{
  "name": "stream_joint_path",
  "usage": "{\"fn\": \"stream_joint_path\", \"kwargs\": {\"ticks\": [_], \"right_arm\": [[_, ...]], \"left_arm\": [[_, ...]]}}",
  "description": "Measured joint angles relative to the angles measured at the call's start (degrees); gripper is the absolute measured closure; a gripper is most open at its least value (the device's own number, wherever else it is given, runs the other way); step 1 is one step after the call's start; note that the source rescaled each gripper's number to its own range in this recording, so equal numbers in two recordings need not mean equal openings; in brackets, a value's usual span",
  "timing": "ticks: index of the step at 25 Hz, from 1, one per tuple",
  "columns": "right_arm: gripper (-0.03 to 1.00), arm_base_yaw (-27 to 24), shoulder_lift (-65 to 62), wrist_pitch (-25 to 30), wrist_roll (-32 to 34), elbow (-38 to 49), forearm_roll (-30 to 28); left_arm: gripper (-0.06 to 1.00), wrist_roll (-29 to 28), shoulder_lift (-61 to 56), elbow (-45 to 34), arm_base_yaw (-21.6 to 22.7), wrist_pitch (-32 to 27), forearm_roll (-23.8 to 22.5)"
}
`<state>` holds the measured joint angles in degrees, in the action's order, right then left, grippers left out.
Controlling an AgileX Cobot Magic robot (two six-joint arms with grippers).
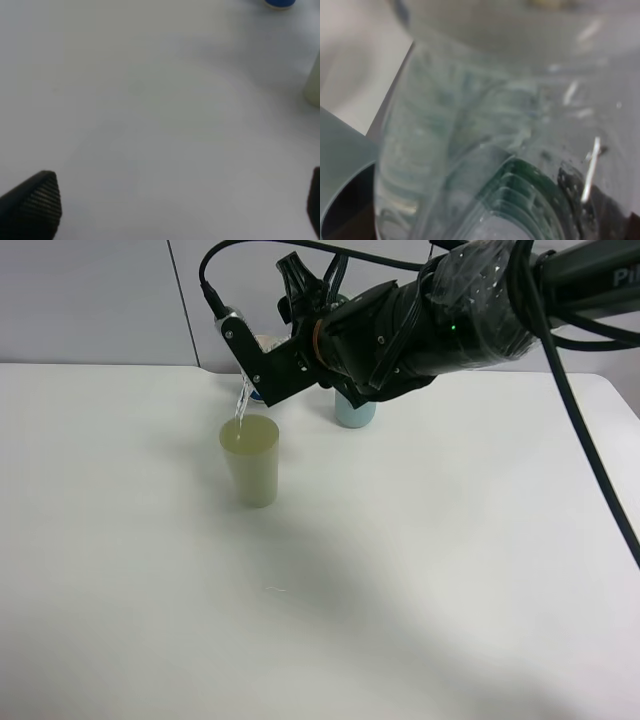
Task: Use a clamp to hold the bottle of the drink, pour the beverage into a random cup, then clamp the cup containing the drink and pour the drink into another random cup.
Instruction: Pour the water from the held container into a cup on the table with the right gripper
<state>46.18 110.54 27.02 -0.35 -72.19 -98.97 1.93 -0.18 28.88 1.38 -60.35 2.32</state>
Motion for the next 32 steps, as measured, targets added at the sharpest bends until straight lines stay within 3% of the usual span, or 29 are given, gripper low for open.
{"fn": "stream_joint_path", "kwargs": {"ticks": [10,26,32], "right_arm": [[0.95,0.0,0.0,4.3,-0.2,0.0,0.0],[0.95,0.0,0.0,4.3,-0.2,0.0,0.0],[0.95,0.0,0.0,4.3,-4.0,0.0,0.0]], "left_arm": [[-0.06,0.0,0.0,0.0,0.0,0.0,0.0],[-0.06,0.0,0.0,0.0,0.0,0.0,0.0],[-0.06,0.0,0.0,0.0,0.0,0.0,0.0]]}}
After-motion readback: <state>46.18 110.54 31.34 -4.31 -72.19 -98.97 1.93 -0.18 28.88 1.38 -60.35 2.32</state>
